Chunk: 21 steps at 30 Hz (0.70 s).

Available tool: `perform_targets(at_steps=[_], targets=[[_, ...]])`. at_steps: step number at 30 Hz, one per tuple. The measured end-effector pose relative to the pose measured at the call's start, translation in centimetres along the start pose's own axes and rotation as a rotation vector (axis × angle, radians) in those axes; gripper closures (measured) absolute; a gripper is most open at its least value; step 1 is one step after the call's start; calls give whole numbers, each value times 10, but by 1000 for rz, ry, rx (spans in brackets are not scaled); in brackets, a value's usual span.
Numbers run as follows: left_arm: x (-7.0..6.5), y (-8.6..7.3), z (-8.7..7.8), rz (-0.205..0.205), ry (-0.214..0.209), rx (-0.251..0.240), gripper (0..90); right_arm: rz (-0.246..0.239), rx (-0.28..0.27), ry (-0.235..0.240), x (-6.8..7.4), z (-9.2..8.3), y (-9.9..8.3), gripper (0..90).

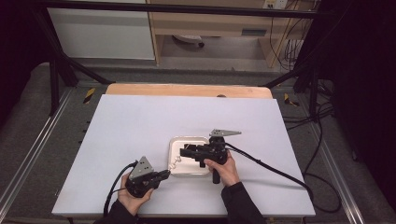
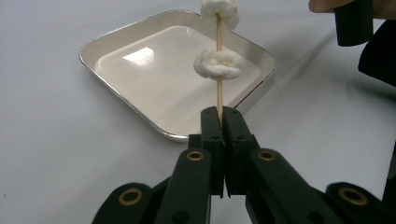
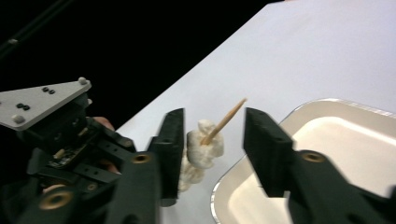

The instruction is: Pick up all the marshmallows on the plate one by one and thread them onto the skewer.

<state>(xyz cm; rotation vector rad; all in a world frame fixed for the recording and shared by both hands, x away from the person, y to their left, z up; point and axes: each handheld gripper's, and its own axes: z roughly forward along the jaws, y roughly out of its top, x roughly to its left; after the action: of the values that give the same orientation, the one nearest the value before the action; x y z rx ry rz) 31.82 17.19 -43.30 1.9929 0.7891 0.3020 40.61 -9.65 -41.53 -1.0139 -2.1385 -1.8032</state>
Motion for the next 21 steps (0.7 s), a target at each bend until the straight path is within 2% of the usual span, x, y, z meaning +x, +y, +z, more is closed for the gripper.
perform_targets(at_steps=[5,9,13,21], targets=[[2,0,-1,-9,7,-5,883,-46,-16,-48,3,-7,6,362],[3,0,-2,-13,11,-3,883,-88,26,-98,3,-14,9,216],[5,-1,-2,-15,13,1,883,-122,77,-137,2,-18,6,141],[6,-1,-2,-17,19,7,883,-160,116,-196,-4,-31,-3,57]])
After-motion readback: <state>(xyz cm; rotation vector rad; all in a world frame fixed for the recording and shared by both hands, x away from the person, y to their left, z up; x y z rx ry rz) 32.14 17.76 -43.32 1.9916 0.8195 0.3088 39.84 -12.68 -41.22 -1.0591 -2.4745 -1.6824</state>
